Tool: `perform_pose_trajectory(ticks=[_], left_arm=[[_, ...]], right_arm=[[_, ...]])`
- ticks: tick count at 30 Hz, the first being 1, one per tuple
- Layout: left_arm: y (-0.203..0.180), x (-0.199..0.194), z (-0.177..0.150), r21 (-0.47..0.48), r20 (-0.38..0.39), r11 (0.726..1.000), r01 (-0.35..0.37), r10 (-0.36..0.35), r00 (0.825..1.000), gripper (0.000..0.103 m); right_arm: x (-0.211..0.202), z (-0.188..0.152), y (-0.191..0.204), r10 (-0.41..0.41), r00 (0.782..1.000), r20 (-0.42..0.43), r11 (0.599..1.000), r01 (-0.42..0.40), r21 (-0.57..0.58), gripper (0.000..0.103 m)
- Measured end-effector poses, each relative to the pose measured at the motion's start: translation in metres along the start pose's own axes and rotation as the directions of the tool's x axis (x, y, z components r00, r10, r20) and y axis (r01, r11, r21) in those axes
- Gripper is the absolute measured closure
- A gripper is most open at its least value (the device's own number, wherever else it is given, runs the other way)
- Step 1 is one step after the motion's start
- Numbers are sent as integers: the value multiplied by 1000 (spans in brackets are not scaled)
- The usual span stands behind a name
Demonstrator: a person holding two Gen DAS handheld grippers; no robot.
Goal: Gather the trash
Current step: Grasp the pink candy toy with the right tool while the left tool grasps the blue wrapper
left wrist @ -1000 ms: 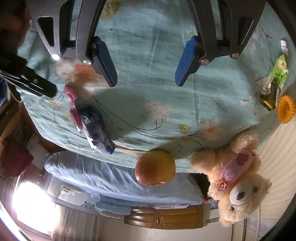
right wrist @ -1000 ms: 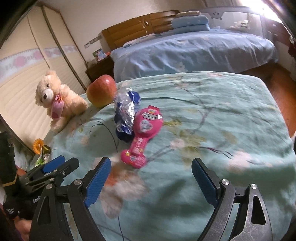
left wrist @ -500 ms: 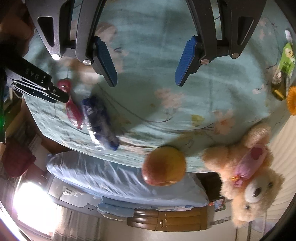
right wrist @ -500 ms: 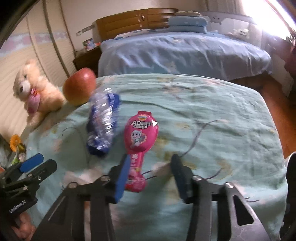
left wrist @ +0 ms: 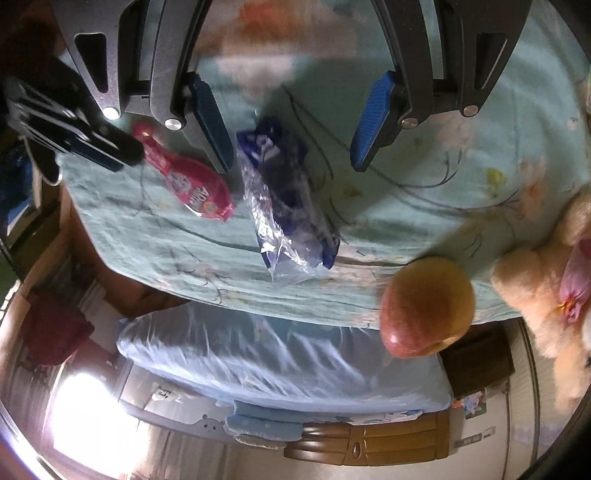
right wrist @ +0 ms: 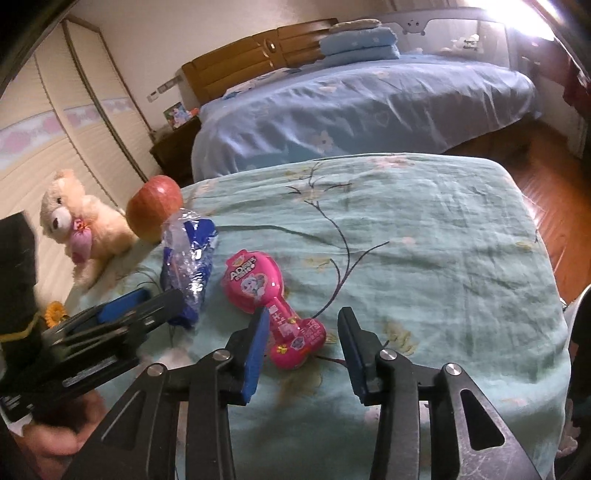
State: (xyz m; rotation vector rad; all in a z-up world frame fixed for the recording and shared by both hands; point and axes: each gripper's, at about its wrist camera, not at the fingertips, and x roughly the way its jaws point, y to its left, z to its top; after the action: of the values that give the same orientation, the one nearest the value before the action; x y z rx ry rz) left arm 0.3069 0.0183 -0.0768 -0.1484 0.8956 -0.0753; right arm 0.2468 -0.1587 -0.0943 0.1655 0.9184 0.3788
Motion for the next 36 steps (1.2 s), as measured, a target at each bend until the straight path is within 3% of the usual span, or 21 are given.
perform_pose_trajectory(ticks=[1,2,3,6,18,20,23,36], left_arm=[[0,5,1,-1,-6,1000,-1,1,1000,39],[0,10,2,-4,-14,1000,3,-3,1000,51],[1,17,3,-12,-28,1000,18,-18,999,74],[7,17,2,-29,-28,999,29,-30,999,84],[15,-26,-35,-79,-34,996,29,-32,999,87],[13,-31,-39,-95,-37,995,31,-35,999,87],[8,-40,-45,-99,-29,995,34,-37,999,87],[-31,-62,-61,-4,-13,996,88,-88,996,87]], right_arm=[[0,0,1,10,1000,-3,1000,-10,-6,62],[-1,0,2,18,1000,-4,1000,-18,-12,62],[-1,0,2,23,1000,-5,1000,-23,-19,62],[1,1,7,36,999,-9,998,-36,-57,62],[33,5,34,-7,997,-77,962,-14,-272,59],[34,6,35,-18,997,-77,957,-5,-290,64],[33,4,37,-59,996,-69,943,33,-331,82],[-17,-22,4,-7,999,-42,989,1,-145,83]])
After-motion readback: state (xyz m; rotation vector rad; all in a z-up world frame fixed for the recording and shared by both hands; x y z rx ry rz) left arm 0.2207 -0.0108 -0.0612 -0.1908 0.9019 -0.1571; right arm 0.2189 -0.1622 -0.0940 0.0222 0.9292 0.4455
